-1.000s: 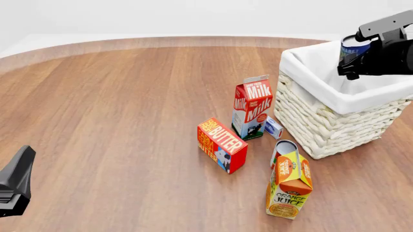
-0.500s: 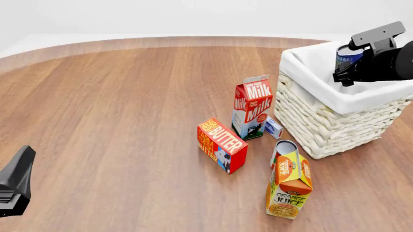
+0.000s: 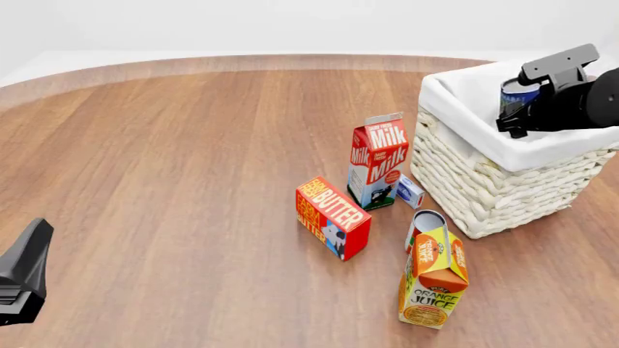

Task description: Pick up the alphabet soup, and put it in the basket.

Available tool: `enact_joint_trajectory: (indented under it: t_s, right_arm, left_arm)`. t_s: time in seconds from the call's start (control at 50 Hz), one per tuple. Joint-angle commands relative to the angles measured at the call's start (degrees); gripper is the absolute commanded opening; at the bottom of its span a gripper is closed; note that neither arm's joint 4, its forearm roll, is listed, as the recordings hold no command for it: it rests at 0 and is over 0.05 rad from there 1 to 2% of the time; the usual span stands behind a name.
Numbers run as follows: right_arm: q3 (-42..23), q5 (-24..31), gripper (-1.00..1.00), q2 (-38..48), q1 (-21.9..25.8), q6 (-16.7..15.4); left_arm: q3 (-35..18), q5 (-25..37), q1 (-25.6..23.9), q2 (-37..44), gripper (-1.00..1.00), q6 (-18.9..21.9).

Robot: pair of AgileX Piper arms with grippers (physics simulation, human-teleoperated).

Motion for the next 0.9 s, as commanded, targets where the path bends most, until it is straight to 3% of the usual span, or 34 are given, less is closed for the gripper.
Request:
enact_joint_trajectory:
  t_s: [0.02,0.14,0.16,0.5,0.9]
  right_arm:
    - [-0.1,-0.1,-1.00,0.6,-0.4,0.8]
    - [-0.5,-0.4,-1.00,0.7,-0.9,1.1]
    - [-0.7,-0.4,1.00,0.8,-0.9,1.2]
    - [-1.1,-0.8,1.00,1.0,-1.2,1.5]
    - [2.4,-1.2,1.00,-4.9,0.1,3.8]
  left_arm:
    - [0.0,0.0,0.0,0.0,1.00,0.0]
    - [0.0,0.0,0.0,0.0,1.00,0.0]
    - [0.0,0.0,0.0,0.0,1.00,0.0]
    - [0.0,0.0,0.0,0.0,1.00,0.0]
    - [0.0,0.0,0.0,0.0,1.00,0.0]
